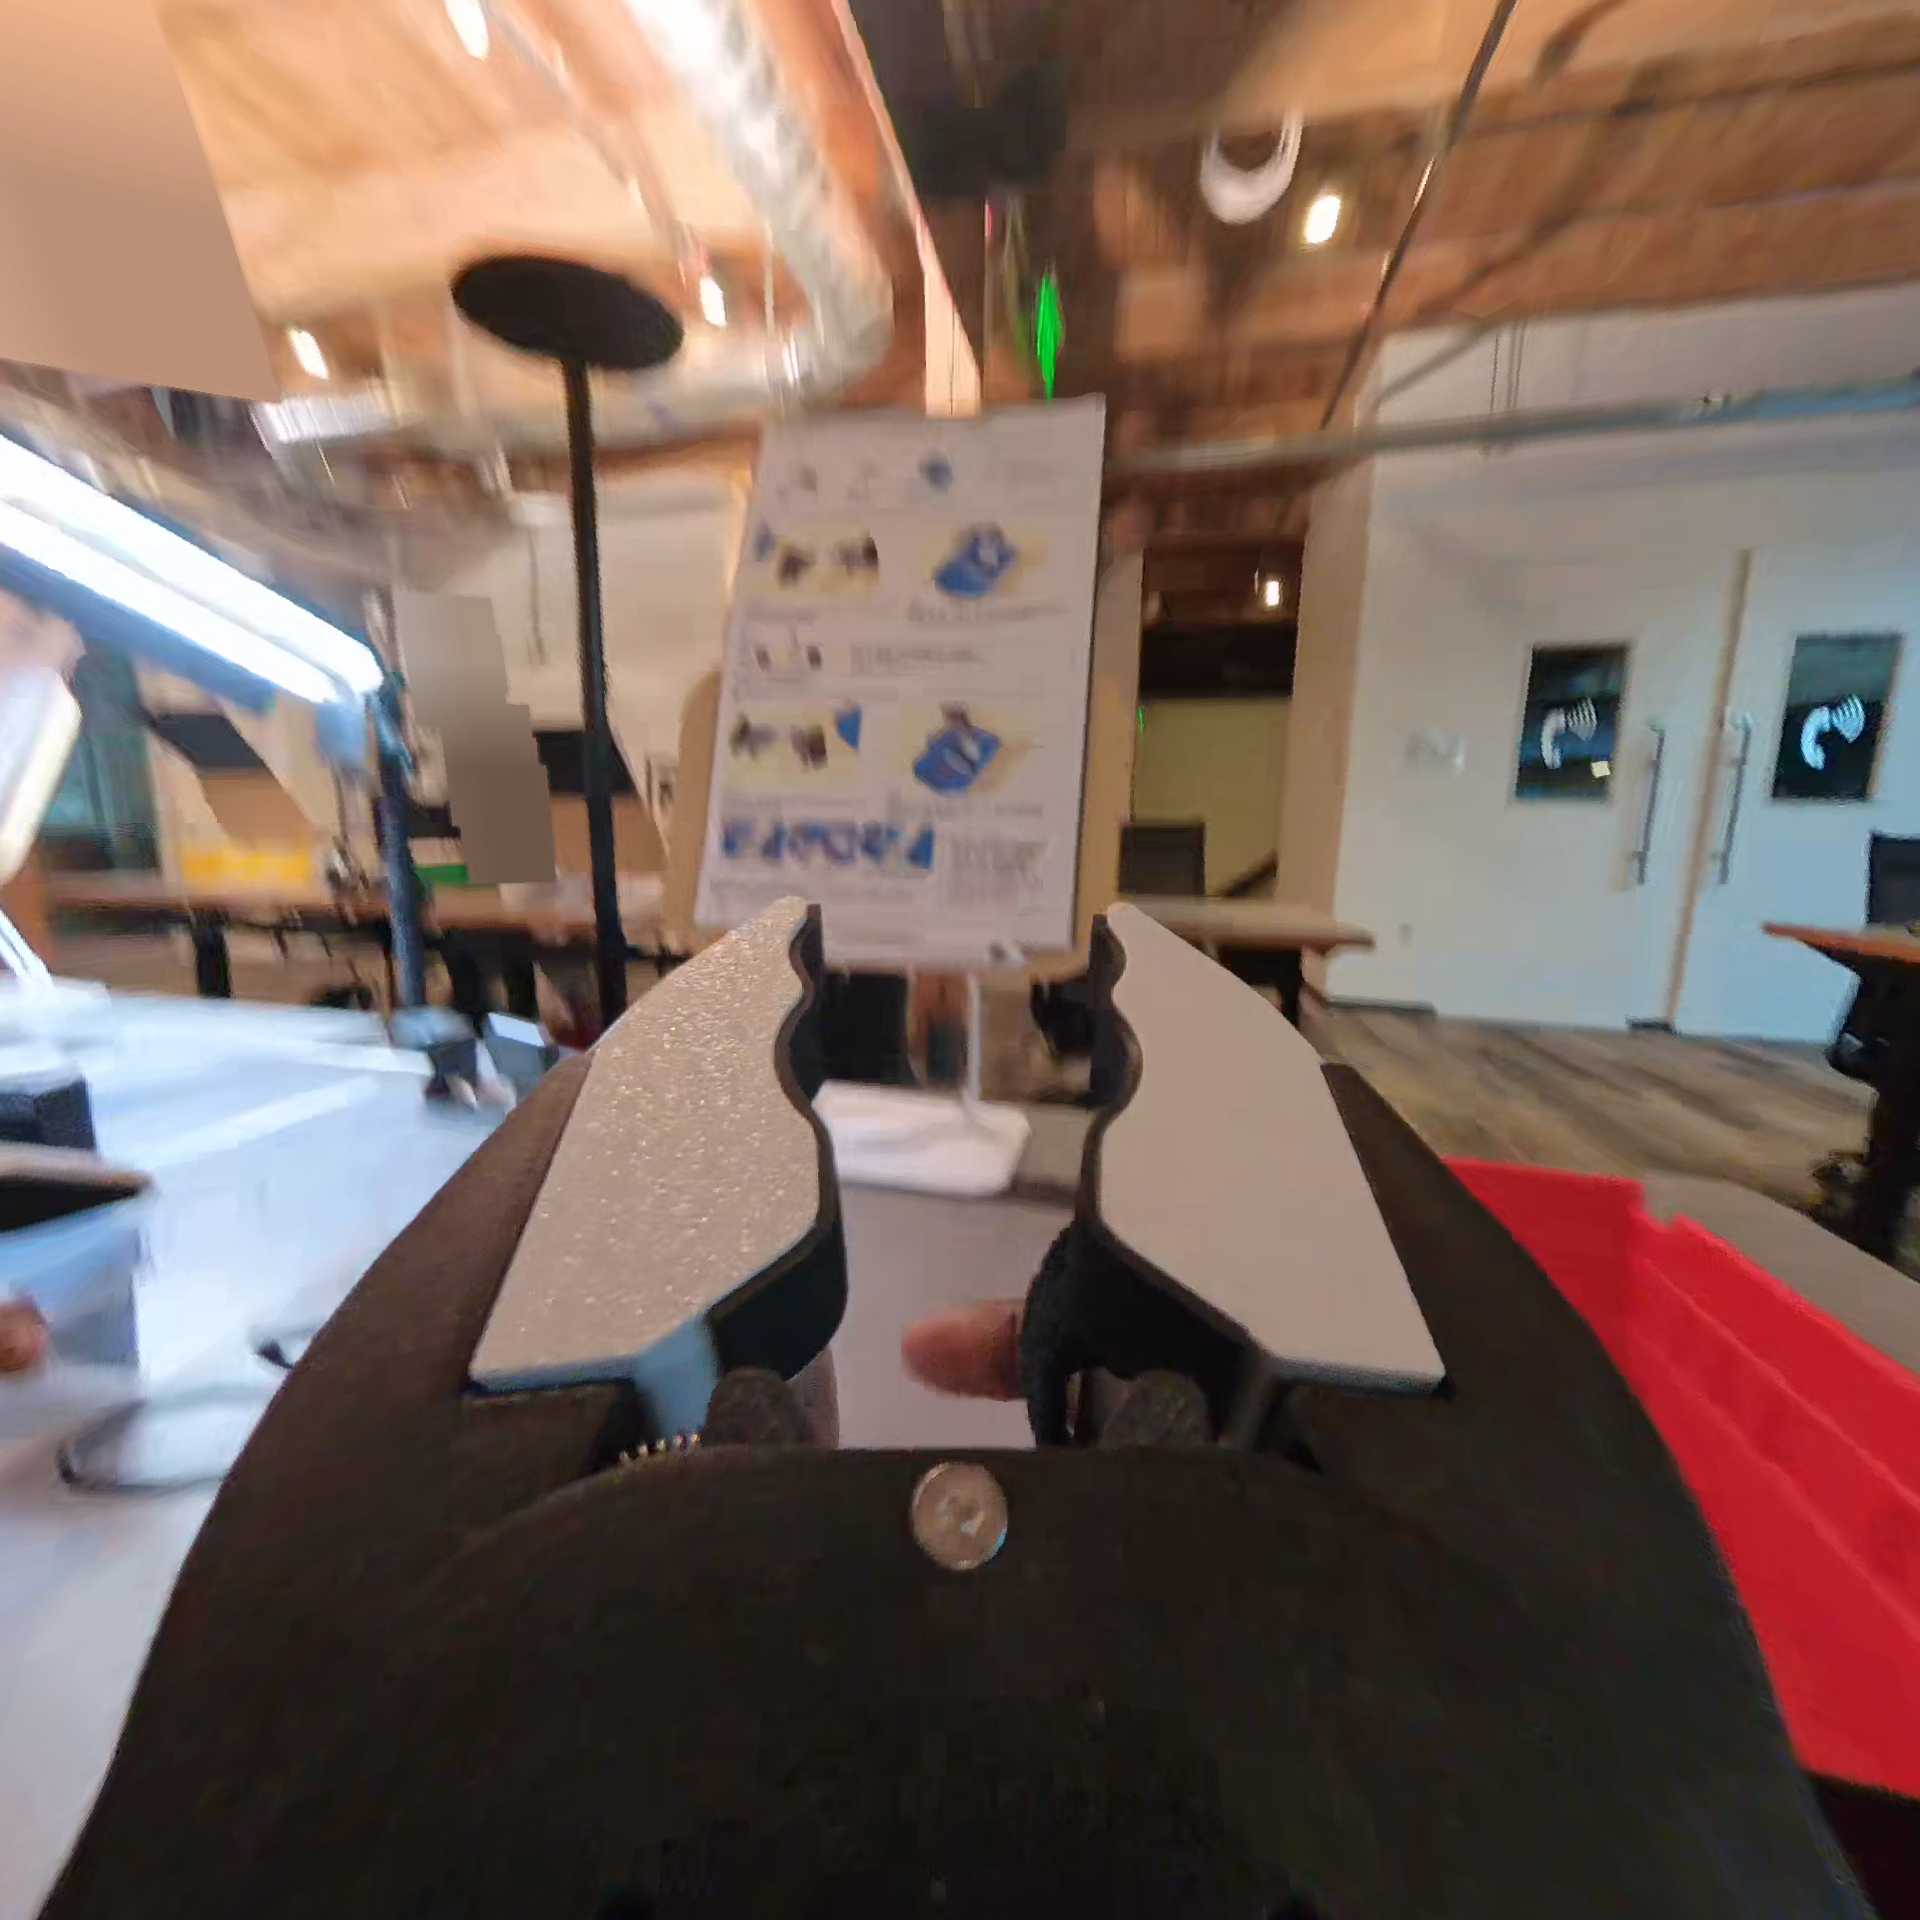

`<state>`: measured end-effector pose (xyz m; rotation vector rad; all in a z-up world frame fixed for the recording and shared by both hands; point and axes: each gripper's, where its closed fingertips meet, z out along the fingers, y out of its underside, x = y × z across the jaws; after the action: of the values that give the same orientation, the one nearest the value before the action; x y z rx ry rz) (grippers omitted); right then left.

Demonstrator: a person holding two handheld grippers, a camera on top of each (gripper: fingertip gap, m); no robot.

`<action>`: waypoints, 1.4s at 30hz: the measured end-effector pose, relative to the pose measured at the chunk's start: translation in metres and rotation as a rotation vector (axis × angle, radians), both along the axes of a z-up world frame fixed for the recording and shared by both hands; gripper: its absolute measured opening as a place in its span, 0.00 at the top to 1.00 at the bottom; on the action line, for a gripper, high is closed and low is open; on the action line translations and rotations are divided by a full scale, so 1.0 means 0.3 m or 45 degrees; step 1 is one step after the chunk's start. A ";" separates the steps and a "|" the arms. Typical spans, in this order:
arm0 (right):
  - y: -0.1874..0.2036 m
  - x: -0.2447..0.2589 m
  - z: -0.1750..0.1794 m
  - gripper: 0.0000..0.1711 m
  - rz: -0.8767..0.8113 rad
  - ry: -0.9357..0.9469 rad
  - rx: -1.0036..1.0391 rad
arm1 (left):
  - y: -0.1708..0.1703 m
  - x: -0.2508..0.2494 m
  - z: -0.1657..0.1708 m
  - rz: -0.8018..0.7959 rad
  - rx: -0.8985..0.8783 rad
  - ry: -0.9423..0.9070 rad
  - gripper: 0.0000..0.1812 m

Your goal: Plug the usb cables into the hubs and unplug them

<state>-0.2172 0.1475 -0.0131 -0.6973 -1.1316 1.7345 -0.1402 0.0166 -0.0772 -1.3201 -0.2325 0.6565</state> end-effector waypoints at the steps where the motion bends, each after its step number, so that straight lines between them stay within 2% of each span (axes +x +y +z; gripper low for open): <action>1: 0.017 -0.014 -0.032 0.71 -0.025 -0.088 0.104 | 0.000 0.001 0.002 -0.004 0.011 -0.003 0.82; 3: 0.052 -0.054 -0.112 0.70 -0.063 -0.312 0.328 | 0.001 -0.001 0.002 0.000 0.017 -0.005 0.82; 7: 0.049 -0.070 -0.340 0.62 0.080 -0.874 0.683 | 0.002 -0.011 -0.011 0.029 -0.021 0.003 0.82; 9: 0.062 -0.067 -0.459 0.61 0.048 -1.036 0.874 | -0.002 -0.016 -0.012 0.043 -0.025 0.005 0.83; 12: 0.106 -0.099 -0.555 0.73 -0.126 -1.113 1.058 | -0.006 -0.028 -0.021 0.055 -0.029 -0.016 0.83; 14: 0.129 -0.127 -0.540 0.81 -0.218 -1.114 0.954 | -0.009 -0.032 -0.022 0.070 -0.033 -0.014 0.83; 15: 0.149 -0.140 -0.532 0.92 -0.257 -1.116 0.907 | -0.010 -0.032 -0.021 0.076 -0.035 -0.012 0.83; 16: 0.181 -0.154 -0.528 0.96 -0.309 -1.110 0.880 | -0.010 -0.031 -0.019 0.076 -0.035 -0.008 0.83; 20: 0.239 -0.185 -0.528 0.98 -0.263 -1.144 0.647 | -0.011 -0.033 -0.020 0.084 -0.040 -0.007 0.84; 28: 0.384 -0.229 -0.525 0.97 -0.517 -1.109 0.550 | -0.016 -0.045 -0.026 0.120 -0.056 -0.015 0.84; 30: 0.409 -0.225 -0.499 0.93 -0.575 -1.057 0.529 | -0.022 -0.055 -0.029 0.143 -0.054 -0.028 0.84; 32: 0.405 -0.217 -0.411 0.83 -0.596 -0.872 0.476 | -0.030 -0.065 -0.032 0.166 -0.053 -0.037 0.84; 33: 0.379 -0.207 -0.351 0.82 -0.559 -0.746 0.442 | -0.035 -0.071 -0.032 0.179 -0.047 -0.044 0.84; 36: 0.217 -0.132 -0.180 0.72 -0.234 -0.409 0.249 | -0.055 -0.096 -0.040 0.236 -0.038 -0.079 0.84; 38: 0.086 -0.075 -0.121 0.60 0.041 -0.317 0.129 | -0.065 -0.106 -0.042 0.256 -0.022 -0.099 0.84; 40: -0.049 -0.041 -0.132 0.48 0.248 -0.359 0.145 | -0.075 -0.115 -0.043 0.273 -0.006 -0.117 0.84; 42: -0.169 -0.026 -0.197 0.39 0.364 -0.474 0.291 | -0.081 -0.120 -0.044 0.282 0.004 -0.128 0.84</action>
<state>-0.2249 0.0968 -0.0723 -0.7635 -1.7277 1.7099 -0.1762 -0.0076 -0.0905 -1.3372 -0.4658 0.7761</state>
